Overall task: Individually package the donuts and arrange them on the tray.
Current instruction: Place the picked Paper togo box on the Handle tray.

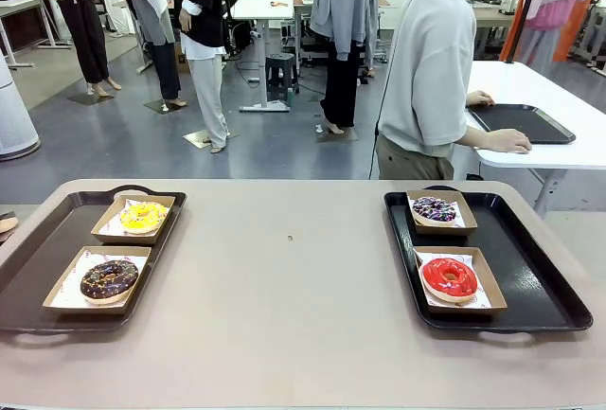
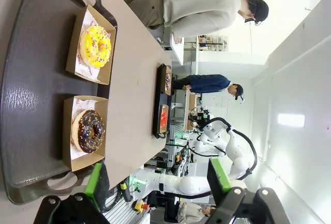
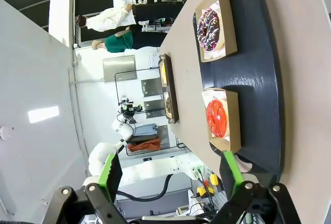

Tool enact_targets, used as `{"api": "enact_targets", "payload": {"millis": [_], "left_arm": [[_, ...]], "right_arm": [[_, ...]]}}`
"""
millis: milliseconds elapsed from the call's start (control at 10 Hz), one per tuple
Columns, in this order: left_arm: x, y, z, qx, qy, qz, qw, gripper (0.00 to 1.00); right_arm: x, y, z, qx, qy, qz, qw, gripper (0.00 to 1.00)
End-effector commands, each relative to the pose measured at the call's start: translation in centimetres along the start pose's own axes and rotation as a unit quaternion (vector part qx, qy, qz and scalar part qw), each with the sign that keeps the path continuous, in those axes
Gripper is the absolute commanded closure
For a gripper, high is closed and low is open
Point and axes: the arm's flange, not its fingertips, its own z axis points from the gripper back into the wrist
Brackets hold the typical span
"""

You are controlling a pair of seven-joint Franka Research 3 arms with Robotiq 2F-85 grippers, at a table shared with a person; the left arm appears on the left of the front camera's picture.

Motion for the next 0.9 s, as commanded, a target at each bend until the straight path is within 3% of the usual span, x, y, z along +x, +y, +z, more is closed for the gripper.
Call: {"api": "enact_targets", "payload": {"millis": [0,800], "left_arm": [[-0.19,-0.12,0.06,-0.003,0.0,-0.003,1.0,0.0],[-0.19,-0.12,0.06,-0.003,0.0,-0.003,1.0,0.0]], "right_arm": [[-0.08,-0.02,-0.13,-0.001,0.002,0.0,1.0,0.0],[-0.08,-0.02,-0.13,-0.001,0.002,0.0,1.0,0.0]]}}
